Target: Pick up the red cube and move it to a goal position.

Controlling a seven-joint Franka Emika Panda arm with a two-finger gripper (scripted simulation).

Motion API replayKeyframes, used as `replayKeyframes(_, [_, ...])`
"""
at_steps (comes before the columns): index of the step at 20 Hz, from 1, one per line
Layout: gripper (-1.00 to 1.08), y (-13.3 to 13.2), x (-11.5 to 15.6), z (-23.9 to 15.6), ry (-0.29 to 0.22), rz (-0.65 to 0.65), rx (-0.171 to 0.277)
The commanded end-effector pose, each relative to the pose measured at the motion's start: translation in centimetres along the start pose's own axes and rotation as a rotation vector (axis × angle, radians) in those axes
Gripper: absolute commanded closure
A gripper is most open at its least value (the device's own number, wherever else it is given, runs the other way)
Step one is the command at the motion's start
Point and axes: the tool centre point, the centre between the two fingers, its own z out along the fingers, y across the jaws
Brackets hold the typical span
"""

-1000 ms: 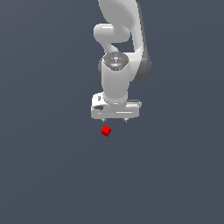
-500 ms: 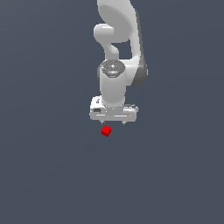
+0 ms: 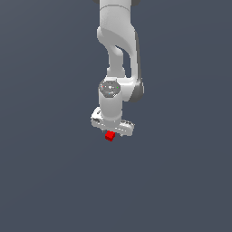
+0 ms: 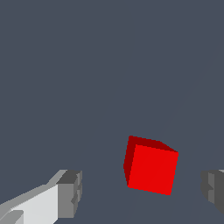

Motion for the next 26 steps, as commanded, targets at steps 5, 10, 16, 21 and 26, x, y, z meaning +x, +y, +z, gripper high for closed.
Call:
replayKeyframes(5, [-0.92, 1.4, -0.5, 3.9, 0.001, 0.137, -0.003])
replayKeyframes(10, [-0.92, 1.8, -0.7, 5.3, 0.001, 0.184, -0.003])
replayKeyframes(16, [1.08, 1.8, -0.7, 5.5, 0.001, 0.188, -0.003])
replayKeyframes(21, [1.08, 1.8, -0.7, 5.5, 0.001, 0.188, -0.003])
replayKeyframes(26, [1.08, 1.8, -0.7, 5.2, 0.001, 0.188, -0.003])
